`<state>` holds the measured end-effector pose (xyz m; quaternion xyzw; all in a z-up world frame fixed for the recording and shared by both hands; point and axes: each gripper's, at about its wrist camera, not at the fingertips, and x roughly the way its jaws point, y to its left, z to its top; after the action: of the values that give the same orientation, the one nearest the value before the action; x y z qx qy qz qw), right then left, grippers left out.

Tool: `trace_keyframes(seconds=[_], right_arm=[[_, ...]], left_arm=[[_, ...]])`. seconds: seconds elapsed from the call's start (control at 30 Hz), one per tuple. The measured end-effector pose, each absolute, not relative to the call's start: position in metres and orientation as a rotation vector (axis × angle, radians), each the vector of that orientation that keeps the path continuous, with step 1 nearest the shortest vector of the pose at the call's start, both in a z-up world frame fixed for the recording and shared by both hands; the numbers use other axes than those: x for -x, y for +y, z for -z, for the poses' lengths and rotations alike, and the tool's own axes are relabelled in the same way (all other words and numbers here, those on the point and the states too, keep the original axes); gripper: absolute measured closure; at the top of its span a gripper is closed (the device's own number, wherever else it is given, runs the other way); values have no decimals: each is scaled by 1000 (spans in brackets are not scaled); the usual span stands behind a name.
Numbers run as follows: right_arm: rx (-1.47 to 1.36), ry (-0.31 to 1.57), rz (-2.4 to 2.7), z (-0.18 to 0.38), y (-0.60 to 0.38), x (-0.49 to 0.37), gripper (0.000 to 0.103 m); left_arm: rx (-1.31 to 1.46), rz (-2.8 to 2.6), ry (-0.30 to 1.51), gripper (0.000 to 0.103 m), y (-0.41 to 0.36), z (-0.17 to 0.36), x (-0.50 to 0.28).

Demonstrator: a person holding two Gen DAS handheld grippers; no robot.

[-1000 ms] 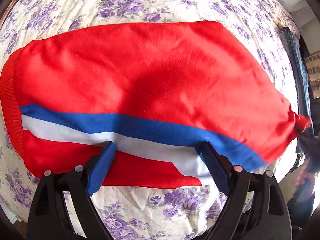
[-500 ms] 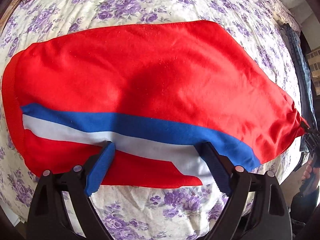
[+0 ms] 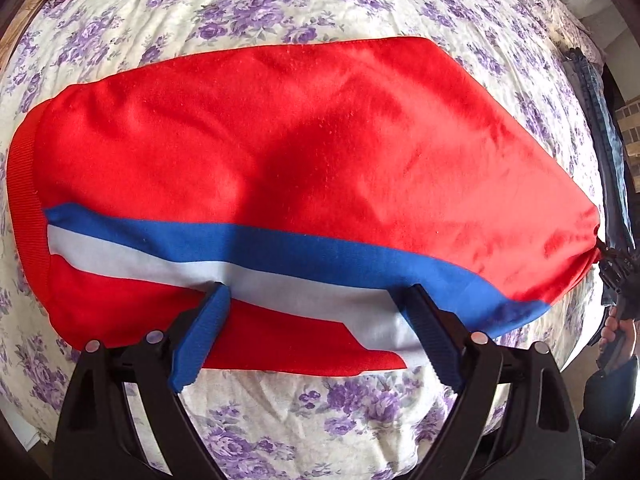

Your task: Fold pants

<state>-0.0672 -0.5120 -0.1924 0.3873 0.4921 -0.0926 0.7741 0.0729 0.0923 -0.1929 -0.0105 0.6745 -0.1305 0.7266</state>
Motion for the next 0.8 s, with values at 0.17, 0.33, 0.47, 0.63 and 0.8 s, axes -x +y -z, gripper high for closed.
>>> trace_keyframes(seconds=[0.17,0.33,0.47,0.63,0.8], right_arm=[[-522,1116,338,145,-505,70,58],[-384,1132,107,119,-430,47,59],[-280,1274,-48,142,-350,9,60],[-67,1233,-409,117,-223,-53,59],[99,1190,-661,109,-136,-129,52]], left_arm=[[80,323,1500,26,96,173,-72],[117,402,1470,26,81,156,-68],[35,345,1461,26,68,166,-73],[-50,256,1467,25,77,185,-60],[-24,235,1446,25,83,184,-47]])
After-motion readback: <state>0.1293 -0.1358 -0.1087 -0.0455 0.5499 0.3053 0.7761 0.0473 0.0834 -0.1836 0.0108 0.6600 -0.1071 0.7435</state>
